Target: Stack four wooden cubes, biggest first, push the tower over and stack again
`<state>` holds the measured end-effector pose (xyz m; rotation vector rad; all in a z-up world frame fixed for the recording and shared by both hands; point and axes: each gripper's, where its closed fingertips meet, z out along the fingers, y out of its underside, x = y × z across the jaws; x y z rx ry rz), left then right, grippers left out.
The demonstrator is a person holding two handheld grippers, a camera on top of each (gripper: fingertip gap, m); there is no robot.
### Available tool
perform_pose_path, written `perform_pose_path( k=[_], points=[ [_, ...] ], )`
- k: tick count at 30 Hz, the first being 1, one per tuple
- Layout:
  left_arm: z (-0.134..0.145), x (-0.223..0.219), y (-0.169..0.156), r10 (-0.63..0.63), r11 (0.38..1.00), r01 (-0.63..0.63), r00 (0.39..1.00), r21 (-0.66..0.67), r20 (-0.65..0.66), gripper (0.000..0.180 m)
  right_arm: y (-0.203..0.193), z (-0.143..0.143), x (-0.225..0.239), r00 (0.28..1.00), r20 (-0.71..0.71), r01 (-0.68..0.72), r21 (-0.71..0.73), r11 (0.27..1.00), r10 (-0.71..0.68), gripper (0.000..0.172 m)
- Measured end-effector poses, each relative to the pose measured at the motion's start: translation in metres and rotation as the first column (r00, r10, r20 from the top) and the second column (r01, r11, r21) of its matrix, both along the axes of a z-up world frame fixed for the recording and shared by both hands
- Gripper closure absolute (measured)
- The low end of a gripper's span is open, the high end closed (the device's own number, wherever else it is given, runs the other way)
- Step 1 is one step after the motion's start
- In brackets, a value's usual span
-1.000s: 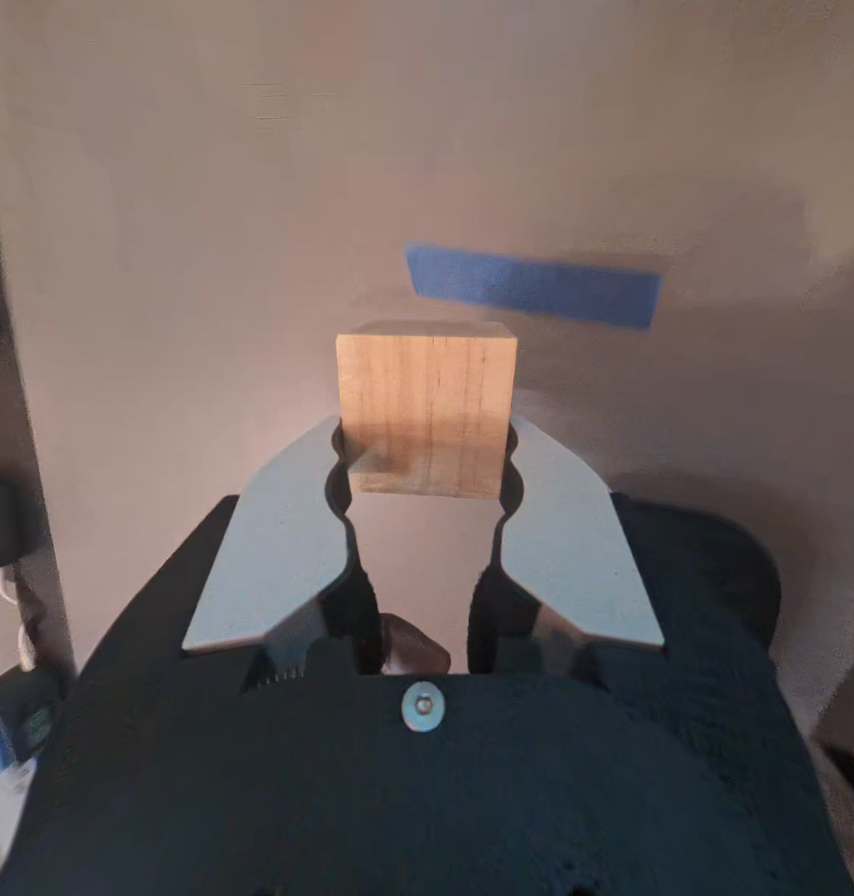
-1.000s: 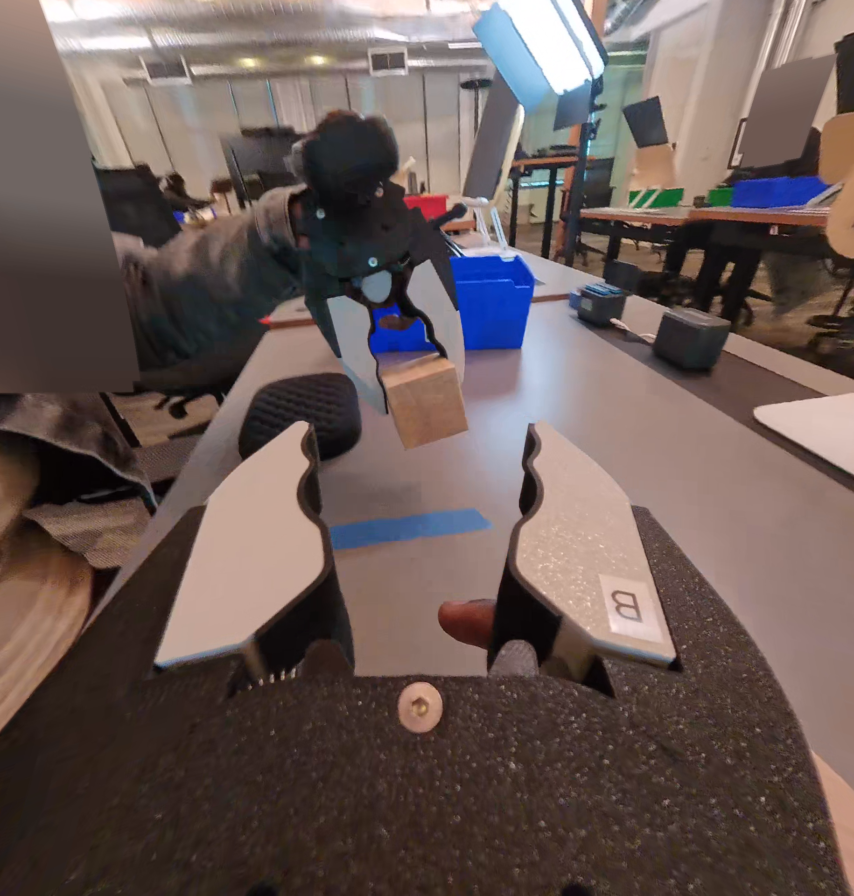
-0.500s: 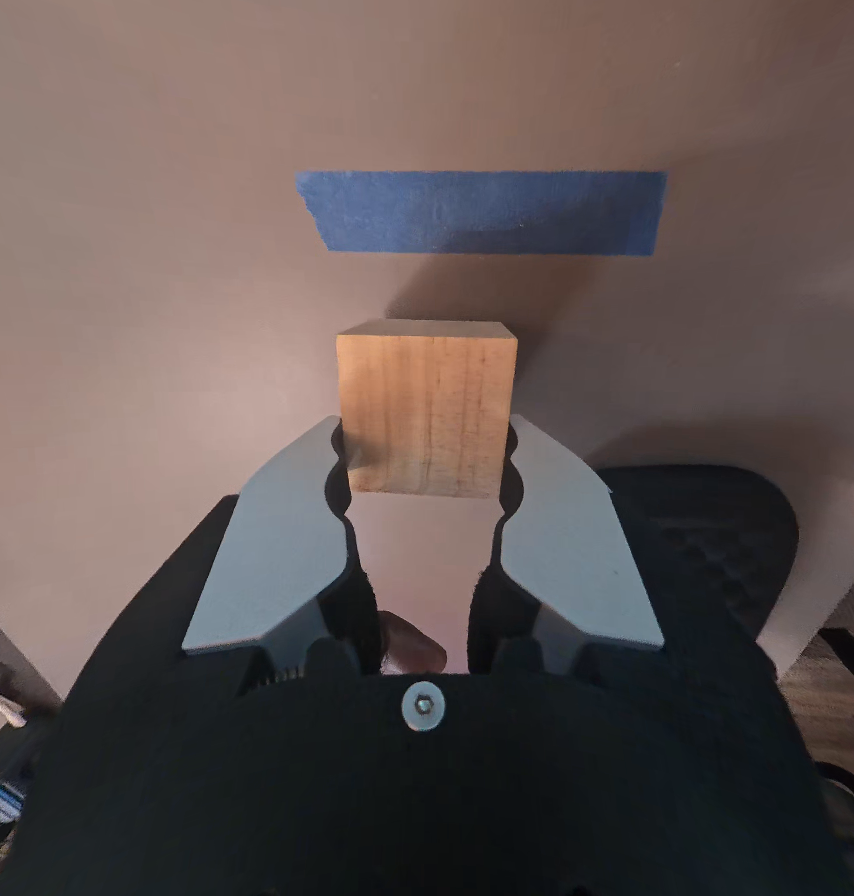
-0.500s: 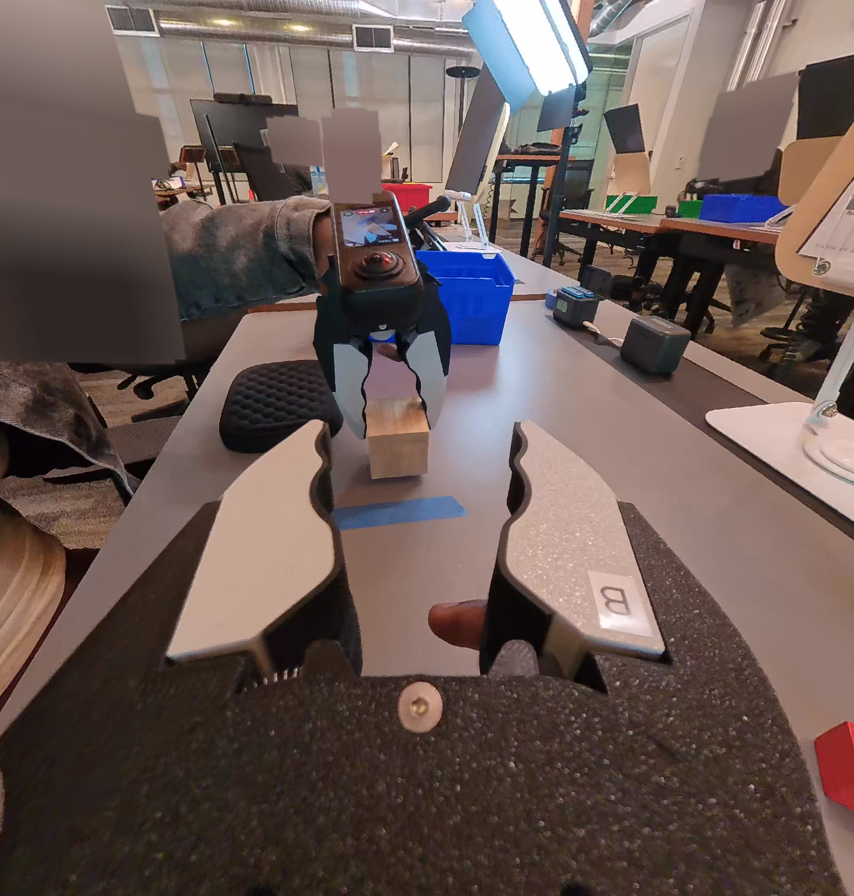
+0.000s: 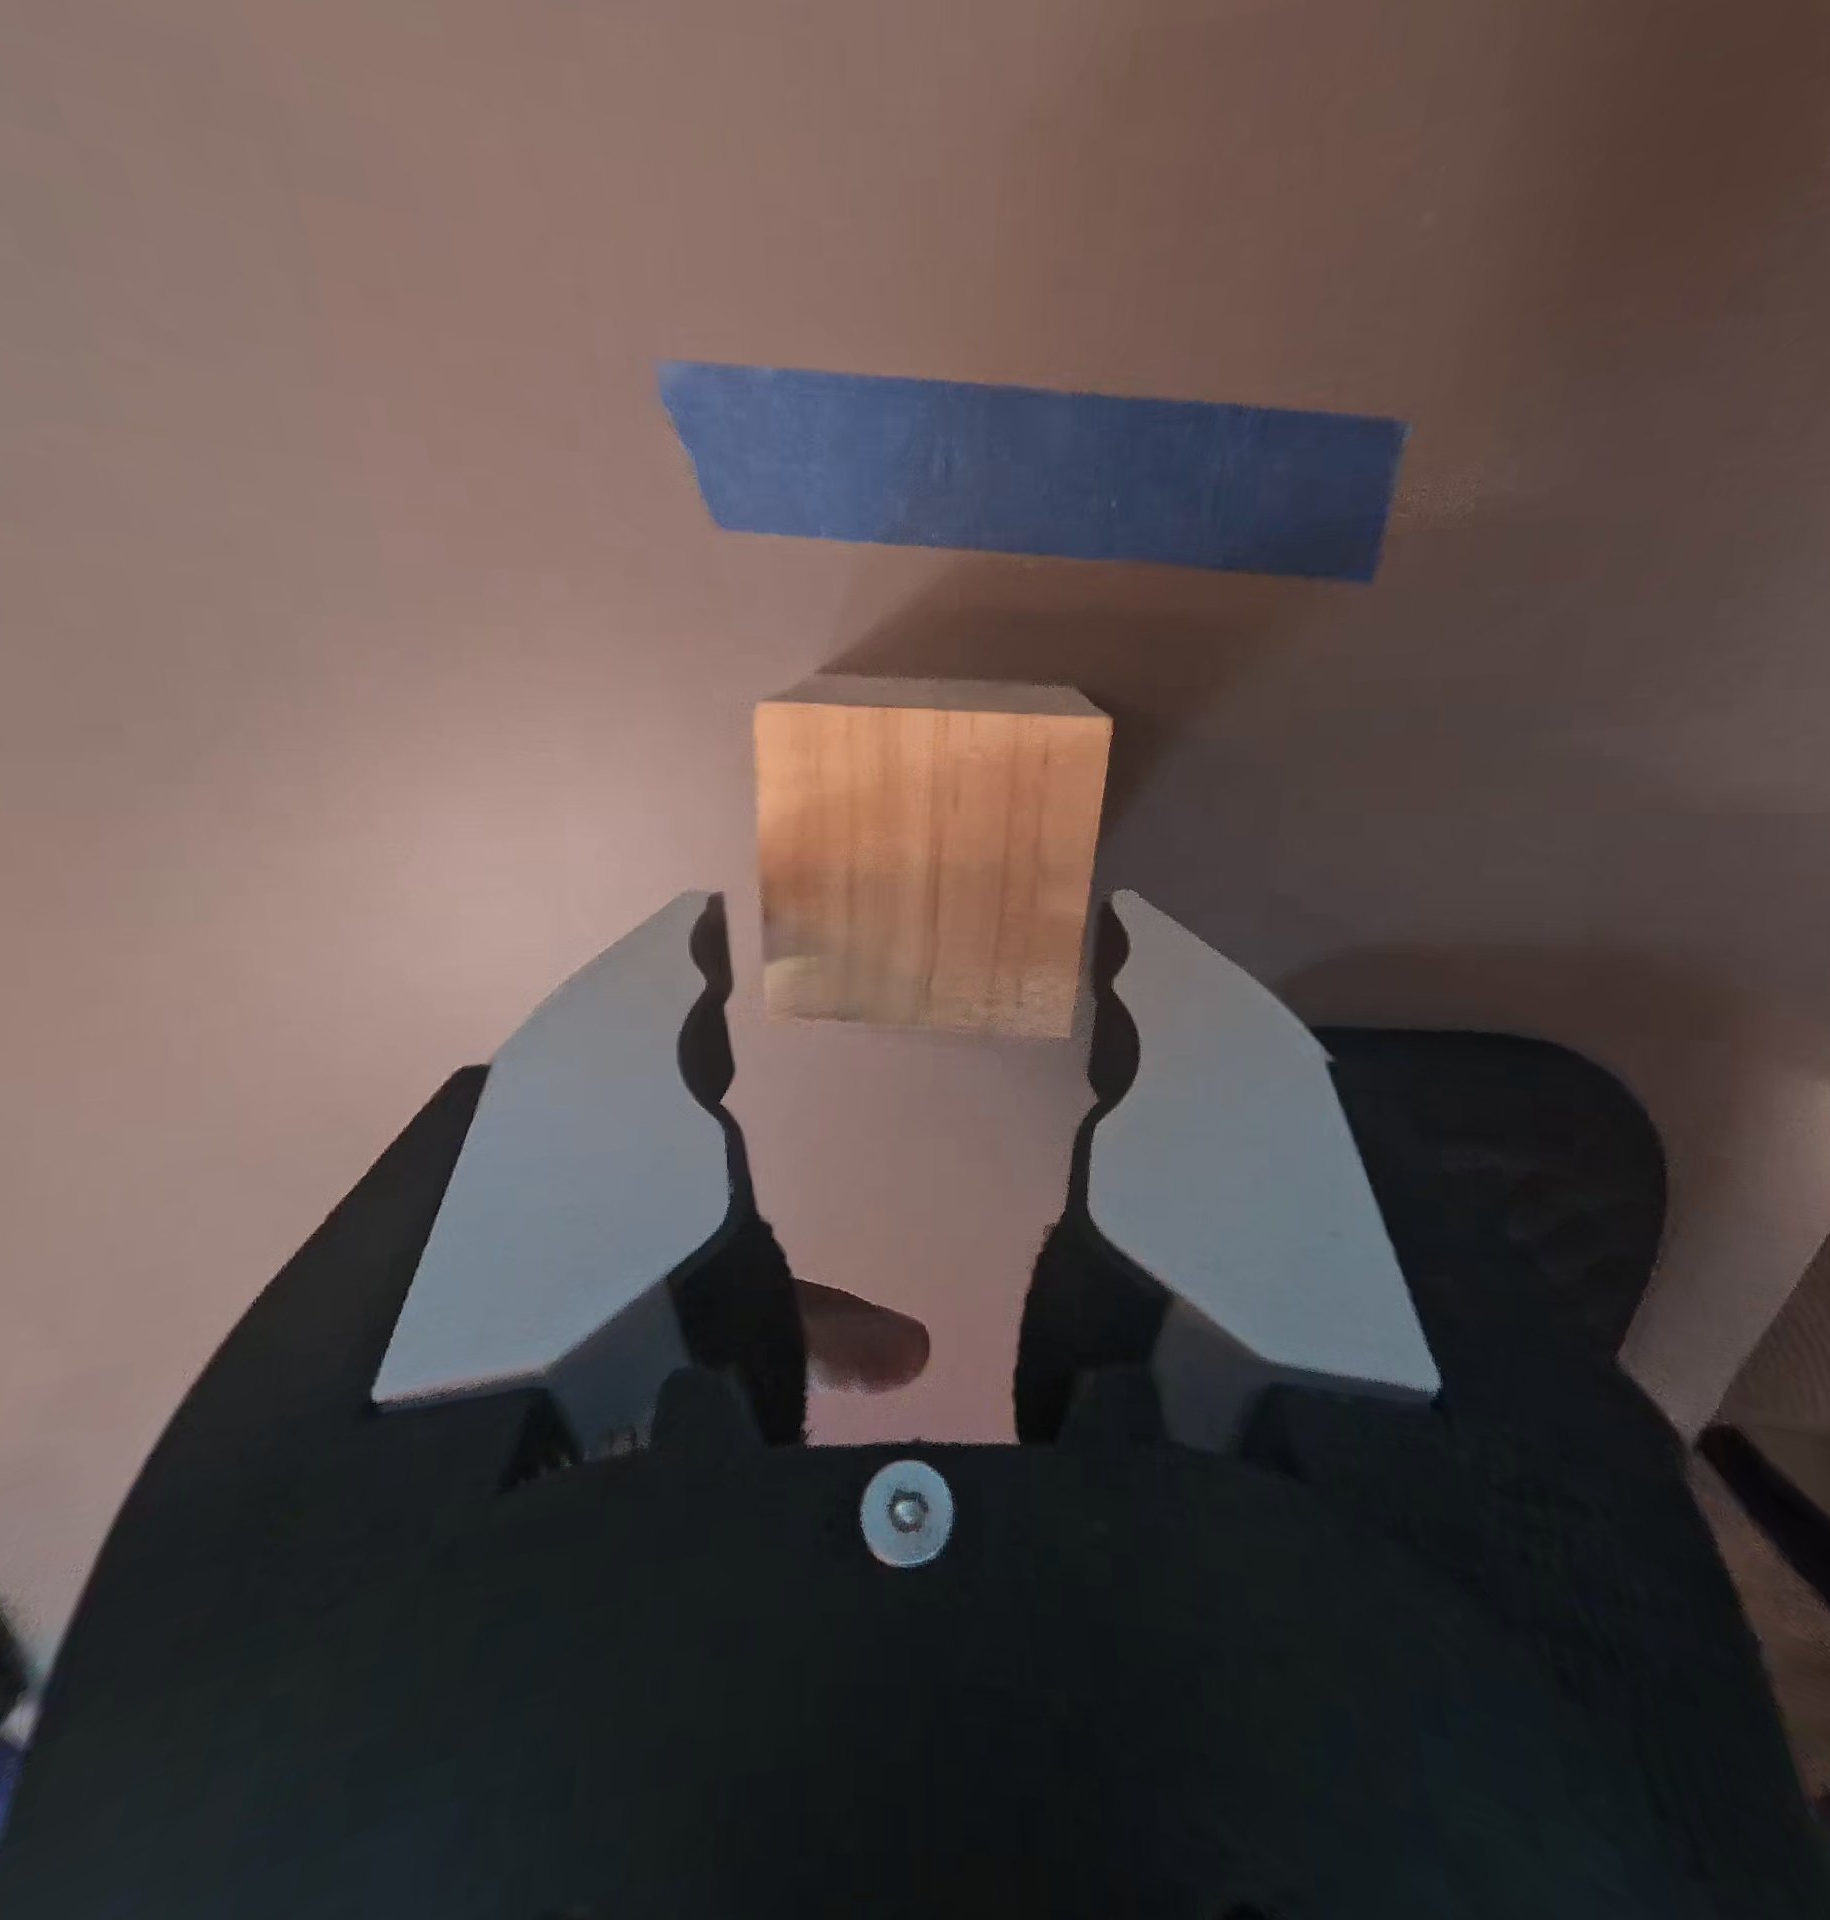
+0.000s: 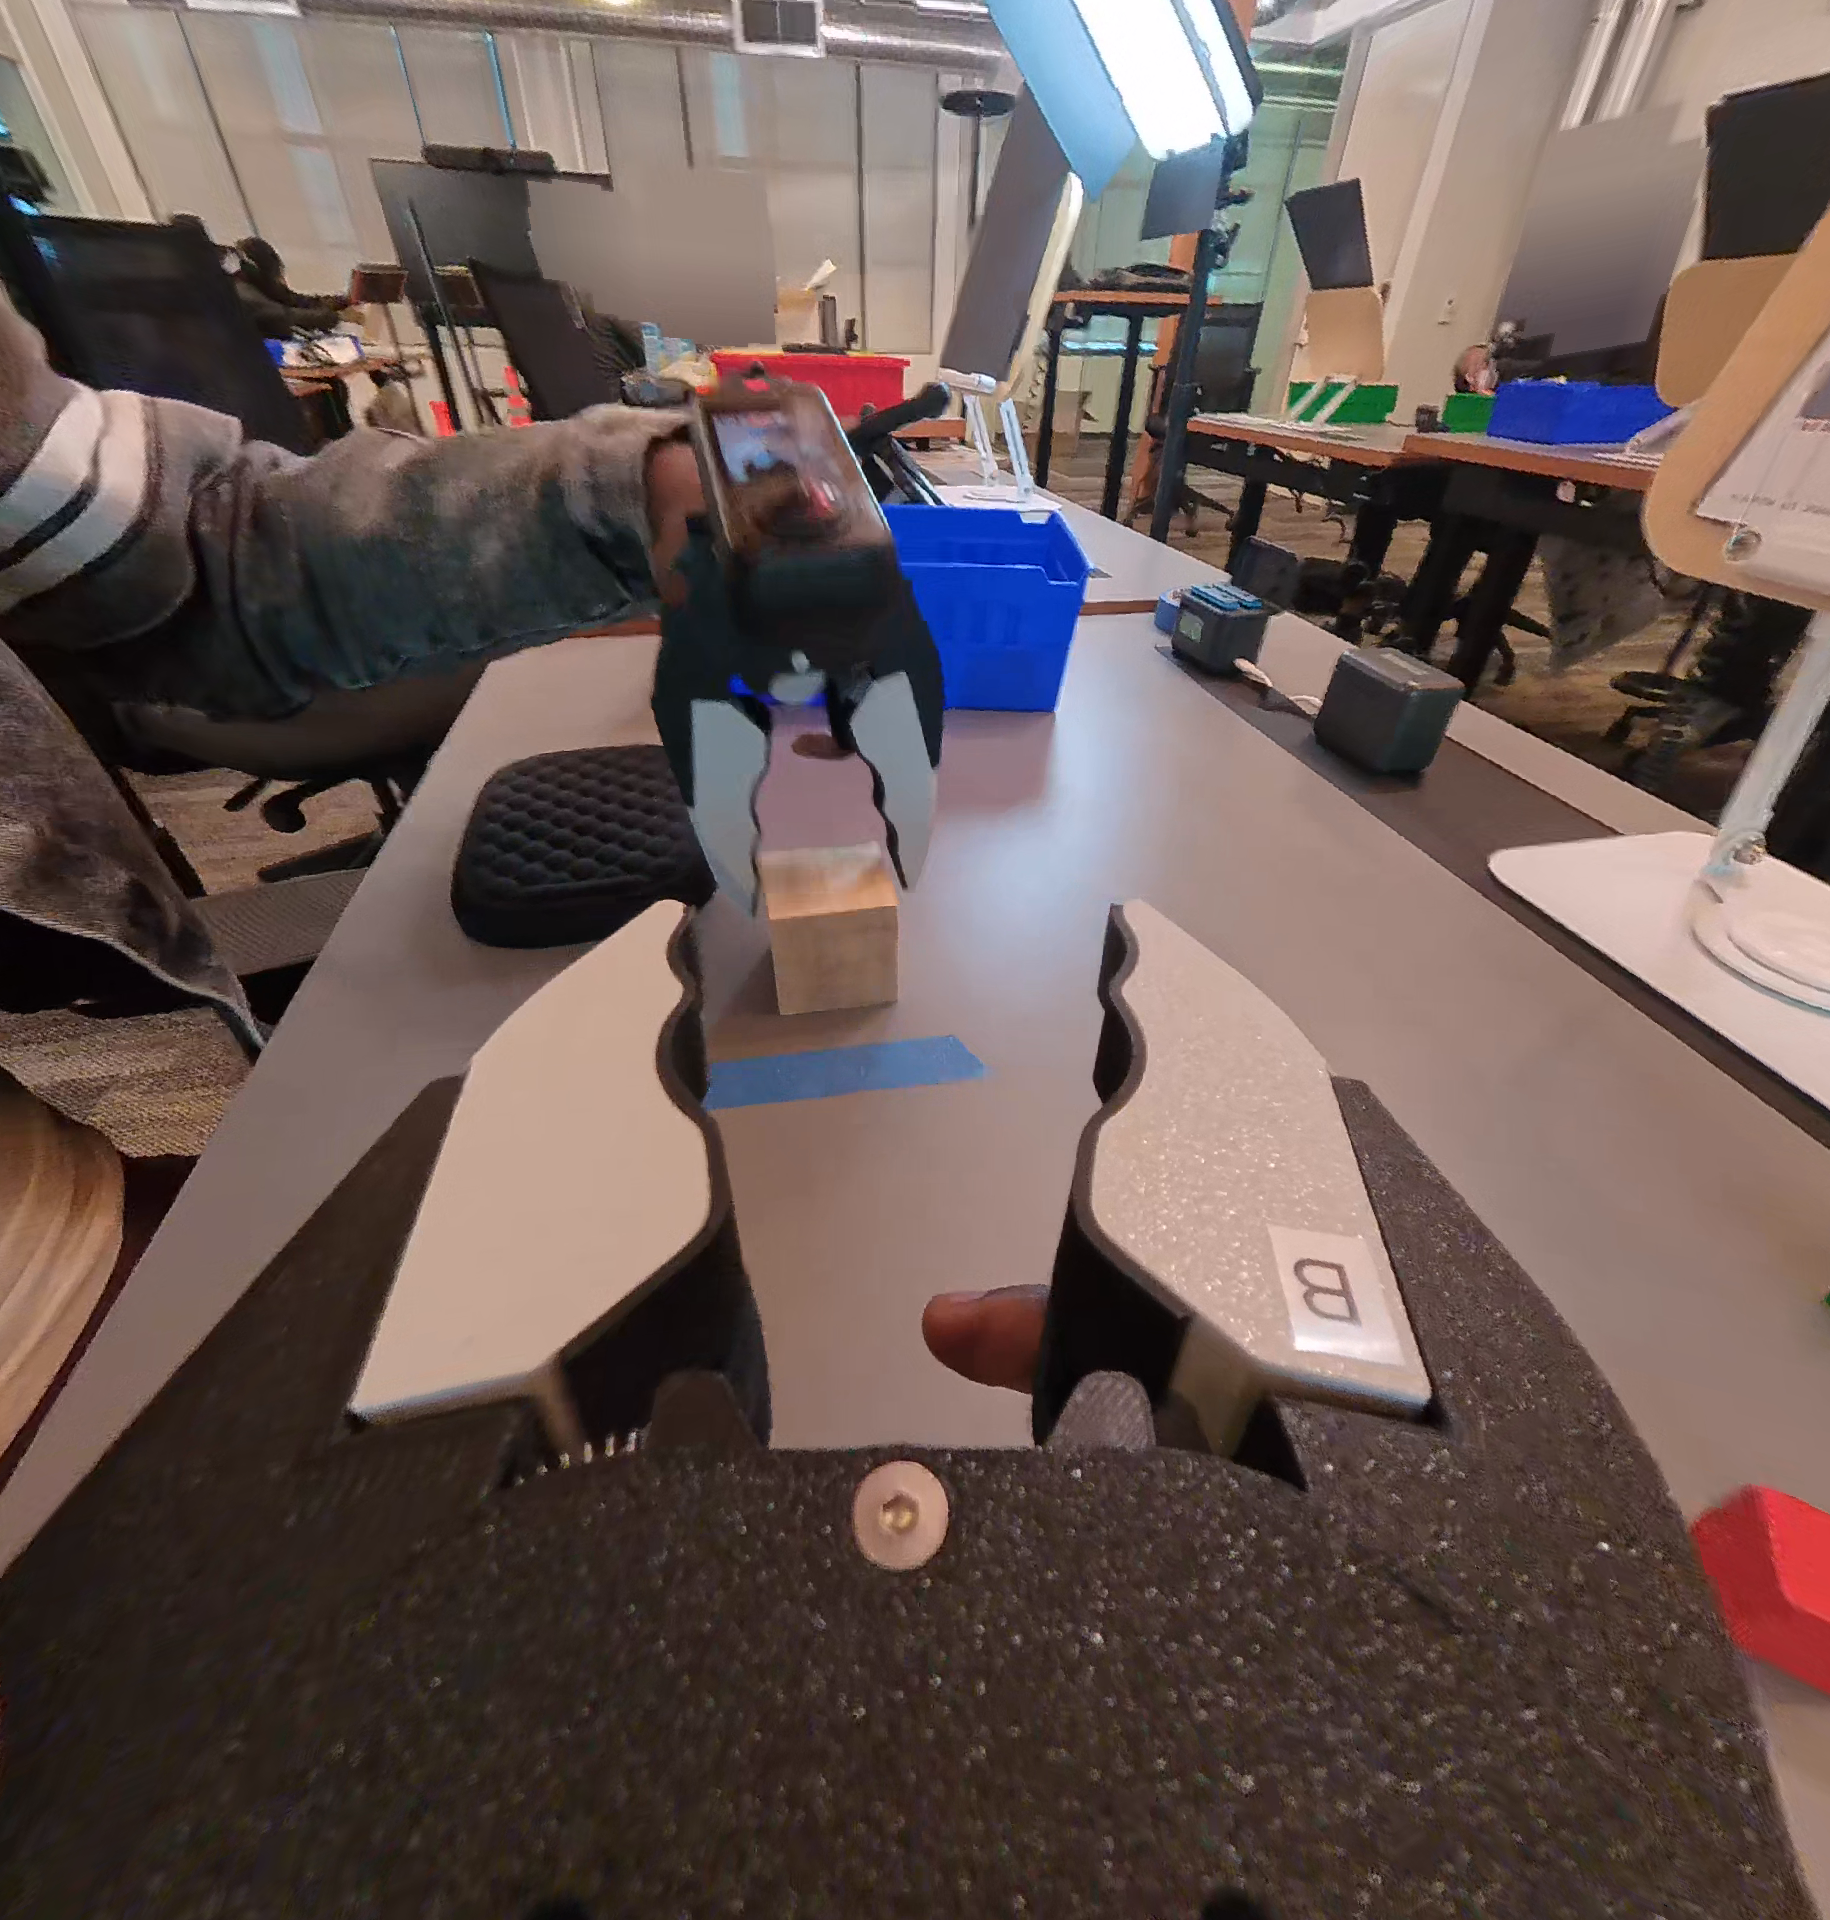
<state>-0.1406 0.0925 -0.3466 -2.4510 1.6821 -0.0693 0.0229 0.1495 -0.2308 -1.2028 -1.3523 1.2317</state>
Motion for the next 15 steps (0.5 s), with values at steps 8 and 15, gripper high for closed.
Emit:
perform_pose_path(
  k=[8, 15],
  points=[
    [0.155, 0.031, 0.045, -0.223, 0.640, -0.658, 0.335, 0.396, 0.916, 0.084, 0.119, -0.044, 0.060, 0.727, 0.256, 0.668, -0.050, 0.742, -0.637, 0.096],
    [0.171, -0.002, 0.033, -0.354, 0.432, -0.834, 0.192, 0.343, 0.915, 0.092, 0.130, -0.118, 0.044, 0.537, 0.580, 0.706, 0.088, 0.703, -0.612, 0.100]
  ],
)
